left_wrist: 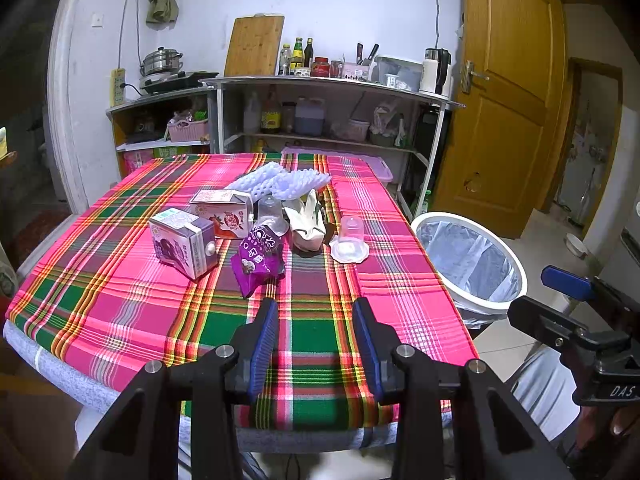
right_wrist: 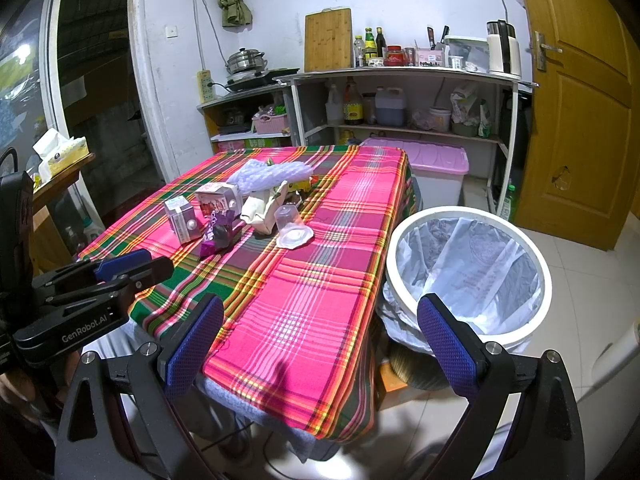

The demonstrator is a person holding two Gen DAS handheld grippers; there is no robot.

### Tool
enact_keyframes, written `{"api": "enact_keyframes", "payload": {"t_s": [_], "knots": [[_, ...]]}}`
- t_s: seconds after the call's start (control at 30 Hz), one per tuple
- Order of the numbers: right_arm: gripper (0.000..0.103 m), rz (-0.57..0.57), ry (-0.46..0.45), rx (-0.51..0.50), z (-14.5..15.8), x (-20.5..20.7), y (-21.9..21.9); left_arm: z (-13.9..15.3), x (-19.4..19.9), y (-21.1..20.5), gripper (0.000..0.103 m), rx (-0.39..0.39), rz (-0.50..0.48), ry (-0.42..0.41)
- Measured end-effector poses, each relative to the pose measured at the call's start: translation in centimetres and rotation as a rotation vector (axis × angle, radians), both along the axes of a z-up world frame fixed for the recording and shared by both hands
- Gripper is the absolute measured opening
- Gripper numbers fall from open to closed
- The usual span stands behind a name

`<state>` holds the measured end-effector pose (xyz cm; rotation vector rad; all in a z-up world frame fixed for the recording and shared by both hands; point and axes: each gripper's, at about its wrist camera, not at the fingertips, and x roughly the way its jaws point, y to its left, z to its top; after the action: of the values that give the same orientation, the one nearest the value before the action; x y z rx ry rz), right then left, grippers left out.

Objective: Collect trash

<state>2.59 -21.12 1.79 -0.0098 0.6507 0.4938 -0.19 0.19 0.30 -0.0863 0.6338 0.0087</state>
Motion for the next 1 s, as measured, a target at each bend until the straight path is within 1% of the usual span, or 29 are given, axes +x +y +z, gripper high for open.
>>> {"api": "enact_keyframes", "payload": {"t_s": [0.4, 0.5, 0.7, 0.77, 0.9, 1.0], "knots": [[0.098, 0.002, 0.002, -0.001, 0.2, 0.0, 0.0, -0.1, -0.1, -0.1, 0.038, -0.003, -0.001, 0.002], [0.098, 0.001, 0.003, -0.002, 0.2, 0.1, 0.1, -0.6, 0.0, -0.5, 0.038, -0.004, -0.002, 0.005], [0.098, 0.003, 0.004, -0.003, 0.3, -0.1, 0.1, -0.7, 0.0, -0.6, 0.038, -0.005, 0.0, 0.006], [0.098, 0.004, 0.005, -0.004, -0.3, -0.1, 0.1, -0.8, 0.1, -0.5, 0.038, -0.003, 0.0, 0.006], [0.098, 0.006, 0.006, -0.009, -0.5, 0.0, 0.1, -1.3, 0.3, -0.5, 0.038, -0.005, 0.0, 0.011], [0.098, 0.009, 0.006, -0.014, -0.7, 0.3, 0.4, -1.8, 0.9, 0.0, 0.038, -0.021, -0.005, 0.017]]}}
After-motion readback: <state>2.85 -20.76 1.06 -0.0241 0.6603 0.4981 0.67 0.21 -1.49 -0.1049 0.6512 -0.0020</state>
